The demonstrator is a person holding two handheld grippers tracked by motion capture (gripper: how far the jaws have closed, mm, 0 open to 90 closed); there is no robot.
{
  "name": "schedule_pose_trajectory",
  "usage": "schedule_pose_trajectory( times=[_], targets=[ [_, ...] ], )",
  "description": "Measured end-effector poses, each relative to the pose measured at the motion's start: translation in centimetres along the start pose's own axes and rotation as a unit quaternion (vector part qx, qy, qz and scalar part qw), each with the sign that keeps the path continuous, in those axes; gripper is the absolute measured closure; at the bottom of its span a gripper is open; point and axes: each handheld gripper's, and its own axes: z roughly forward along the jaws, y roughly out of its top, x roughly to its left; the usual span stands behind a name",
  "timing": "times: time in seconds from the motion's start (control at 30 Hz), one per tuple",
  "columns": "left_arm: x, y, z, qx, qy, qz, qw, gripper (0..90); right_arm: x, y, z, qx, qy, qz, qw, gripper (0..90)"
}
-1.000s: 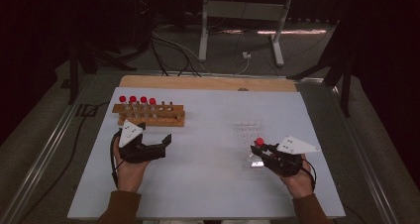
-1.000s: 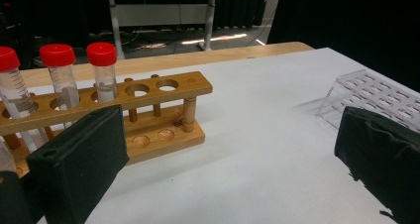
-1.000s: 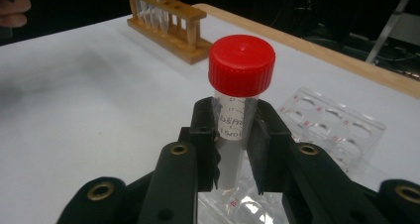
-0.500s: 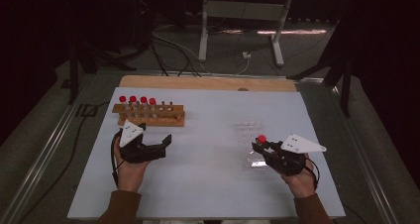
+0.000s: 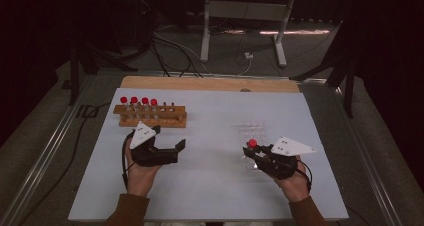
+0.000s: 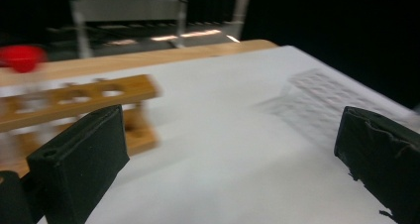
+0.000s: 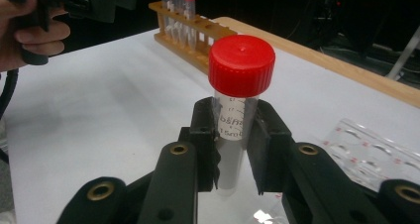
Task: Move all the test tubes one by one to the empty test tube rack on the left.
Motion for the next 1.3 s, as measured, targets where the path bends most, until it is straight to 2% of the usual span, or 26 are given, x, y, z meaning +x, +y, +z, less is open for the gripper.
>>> schedule_pose_trajectory(
  times=[0.13,0.3,0.37,0.5,0.57,0.63,0.77,0.97,1.07,1.3],
  targets=[
    [-2.8,1.0,0.9,0.005,-0.037,0.024,0.9990,0.8,0.5,0.1,0.7,0.006,0.004,0.000,1.0000,74.4],
    [-6.2,2.3,2.3,0.009,-0.080,0.055,0.9953,1.6,1.1,0.1,1.4,0.014,0.012,0.003,0.9998,74.3],
    [-7.2,2.6,2.8,0.006,-0.098,0.058,0.9935,3.5,1.3,0.2,1.7,0.017,0.014,0.005,0.9997,74.4],
    [-8.8,2.9,3.7,0.003,-0.117,0.062,0.9912,9.2,1.5,0.2,2.1,0.023,0.015,0.010,0.9996,74.3],
    [-9.4,2.8,4.2,0.004,-0.123,0.066,0.9902,16.4,1.6,0.2,2.3,0.024,0.016,0.011,0.9995,74.3],
    [-9.9,2.7,4.6,0.006,-0.130,0.072,0.9888,21.0,1.8,0.2,2.4,0.026,0.018,0.013,0.9994,74.3],
    [-10.6,2.3,5.4,0.011,-0.141,0.081,0.9866,39.4,2.0,0.3,2.7,0.029,0.020,0.013,0.9993,74.4],
    [-10.8,2.3,5.9,0.015,-0.158,0.077,0.9843,62.5,2.3,0.3,3.0,0.031,0.025,0.012,0.9991,74.4],
    [-10.9,2.2,5.9,0.016,-0.162,0.080,0.9834,68.6,2.2,0.3,3.0,0.033,0.025,0.013,0.9991,74.4],
    [-10.9,2.3,5.9,0.012,-0.161,0.079,0.9837,71.2,2.1,0.3,2.9,0.031,0.029,0.016,0.9990,73.7]
  ],
)
